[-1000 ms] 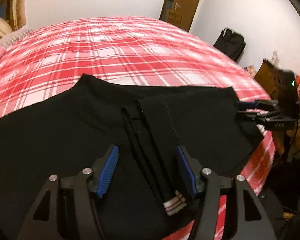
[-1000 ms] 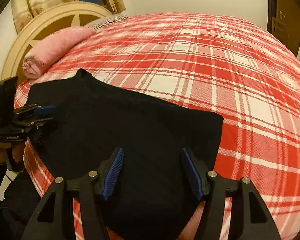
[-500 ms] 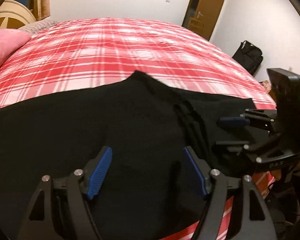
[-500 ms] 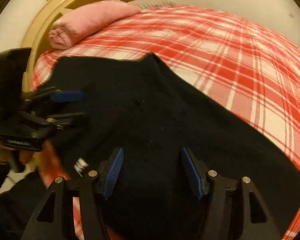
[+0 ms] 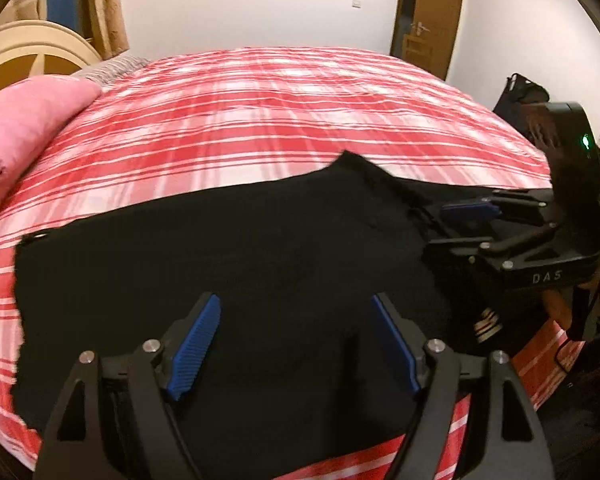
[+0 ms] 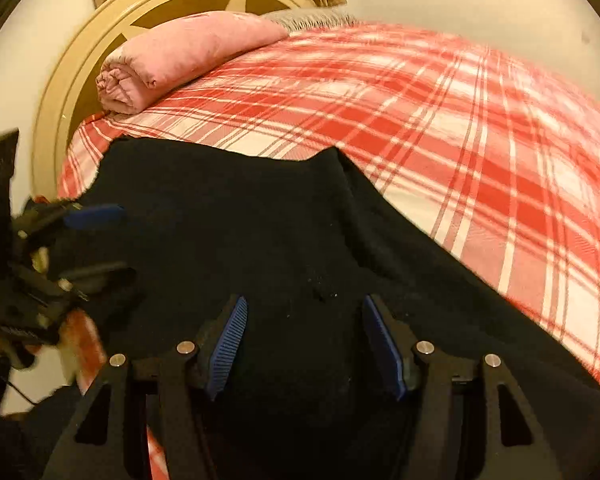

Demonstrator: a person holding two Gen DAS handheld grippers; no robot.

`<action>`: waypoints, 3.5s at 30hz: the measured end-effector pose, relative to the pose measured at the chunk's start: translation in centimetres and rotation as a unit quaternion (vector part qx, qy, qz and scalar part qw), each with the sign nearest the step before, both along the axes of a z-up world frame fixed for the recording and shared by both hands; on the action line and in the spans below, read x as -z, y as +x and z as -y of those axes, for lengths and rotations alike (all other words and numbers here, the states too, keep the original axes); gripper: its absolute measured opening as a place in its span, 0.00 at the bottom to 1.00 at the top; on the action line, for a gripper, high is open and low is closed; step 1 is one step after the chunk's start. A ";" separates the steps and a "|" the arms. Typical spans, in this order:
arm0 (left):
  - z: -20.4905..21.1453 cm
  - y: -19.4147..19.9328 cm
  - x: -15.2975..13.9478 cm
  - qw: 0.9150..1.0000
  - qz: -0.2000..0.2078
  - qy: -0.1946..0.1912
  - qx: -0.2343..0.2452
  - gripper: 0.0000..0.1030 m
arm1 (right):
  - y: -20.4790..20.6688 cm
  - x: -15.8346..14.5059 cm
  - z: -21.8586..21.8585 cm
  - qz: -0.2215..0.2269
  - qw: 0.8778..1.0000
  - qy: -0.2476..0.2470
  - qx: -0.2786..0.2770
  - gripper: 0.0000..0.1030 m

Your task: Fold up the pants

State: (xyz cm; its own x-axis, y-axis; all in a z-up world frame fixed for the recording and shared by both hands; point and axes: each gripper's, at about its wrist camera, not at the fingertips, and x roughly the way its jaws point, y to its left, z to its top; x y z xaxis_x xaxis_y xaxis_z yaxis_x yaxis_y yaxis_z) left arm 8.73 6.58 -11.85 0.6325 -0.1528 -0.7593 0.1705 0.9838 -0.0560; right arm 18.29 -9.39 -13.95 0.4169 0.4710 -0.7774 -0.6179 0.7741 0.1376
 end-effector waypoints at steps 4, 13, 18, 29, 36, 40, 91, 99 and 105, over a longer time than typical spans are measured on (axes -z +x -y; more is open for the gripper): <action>-2.2 -0.6 -0.3 1.000 0.006 0.014 -0.020 0.77 | -0.2 -0.1 0.1 0.001 1.000 0.008 0.001 0.65; -12.9 -3.0 -1.0 0.986 0.038 0.045 -0.154 0.79 | -0.5 0.0 1.2 -0.002 0.999 0.031 0.009 0.65; -18.2 -3.4 1.0 0.980 0.025 -0.044 -0.192 0.78 | -1.4 -1.0 1.6 0.024 0.998 0.046 0.026 0.65; -19.2 -1.9 3.5 0.971 0.023 -0.161 -0.173 0.62 | -6.4 -4.2 7.3 0.065 0.993 0.089 0.046 0.65; -18.8 -2.1 3.0 0.975 0.016 -0.147 -0.167 0.40 | -7.2 -4.7 7.2 0.072 0.990 0.114 0.049 0.65; -19.5 -1.5 3.7 0.971 0.020 -0.164 -0.173 0.49 | -7.8 -4.8 6.2 0.076 0.991 0.109 0.033 0.65; 16.0 1.5 -11.0 0.964 0.035 -0.173 0.200 0.15 | -11.5 -4.0 27.1 0.076 0.959 0.095 0.257 0.65; 22.9 2.1 -7.3 0.964 -0.003 -0.125 0.235 0.12 | -10.8 -3.5 29.4 0.064 0.944 0.126 0.297 0.65; 26.5 3.0 -3.9 0.962 -0.024 -0.122 0.243 0.08 | -10.3 -2.5 30.2 0.048 0.939 0.156 0.301 0.65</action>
State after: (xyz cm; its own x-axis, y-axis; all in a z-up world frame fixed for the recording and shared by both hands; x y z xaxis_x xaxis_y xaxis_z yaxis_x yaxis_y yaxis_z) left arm 11.68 -19.96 -7.99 0.4064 -0.5993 -0.6897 0.5990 0.7448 -0.2942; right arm 8.03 -39.55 -11.47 0.7418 0.3254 -0.5864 -0.1013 0.9187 0.3817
